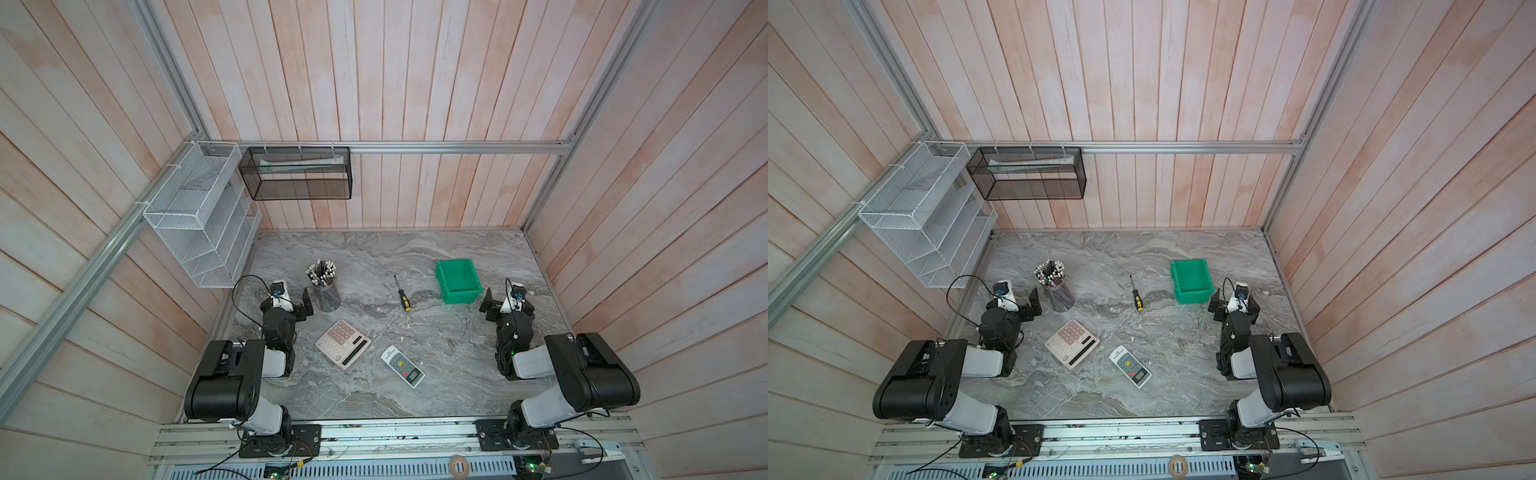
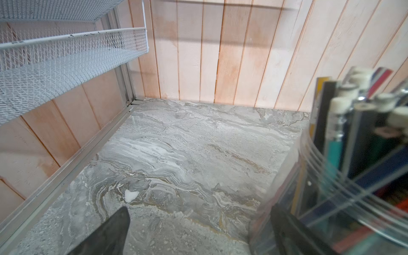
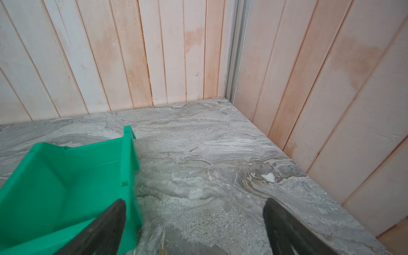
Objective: Put the screwdriver in the bin
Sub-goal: Pick up the screwdriver from the center of the table.
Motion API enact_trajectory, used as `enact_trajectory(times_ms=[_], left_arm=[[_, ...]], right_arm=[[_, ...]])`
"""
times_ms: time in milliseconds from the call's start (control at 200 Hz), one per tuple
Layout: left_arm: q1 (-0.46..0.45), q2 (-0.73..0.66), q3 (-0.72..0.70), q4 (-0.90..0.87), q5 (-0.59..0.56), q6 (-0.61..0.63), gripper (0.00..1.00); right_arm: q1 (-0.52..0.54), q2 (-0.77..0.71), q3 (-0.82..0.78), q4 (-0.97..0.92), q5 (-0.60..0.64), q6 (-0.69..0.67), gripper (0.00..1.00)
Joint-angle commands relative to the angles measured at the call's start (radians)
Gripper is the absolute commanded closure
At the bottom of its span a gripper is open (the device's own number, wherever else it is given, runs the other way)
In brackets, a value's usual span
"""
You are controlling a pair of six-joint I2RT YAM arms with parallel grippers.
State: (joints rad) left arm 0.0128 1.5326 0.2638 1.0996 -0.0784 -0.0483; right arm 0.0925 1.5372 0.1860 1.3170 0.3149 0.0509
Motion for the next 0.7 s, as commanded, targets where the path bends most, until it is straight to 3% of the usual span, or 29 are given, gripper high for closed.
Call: enact_trajectory(times_ms=[0,695], left_arm=[[0.003,0.011,0.02,0.019,0.009,0.009,0.0],[-0.002,0.008,-0.013,0.075,-0.017,0.006,0.0]], right_arm=[[-0.007,0.01,0.016,0.022,0.009,-0.009,0.02],[-0.005,0.011,0.017,0.021,0.007,-0.009,0.02]])
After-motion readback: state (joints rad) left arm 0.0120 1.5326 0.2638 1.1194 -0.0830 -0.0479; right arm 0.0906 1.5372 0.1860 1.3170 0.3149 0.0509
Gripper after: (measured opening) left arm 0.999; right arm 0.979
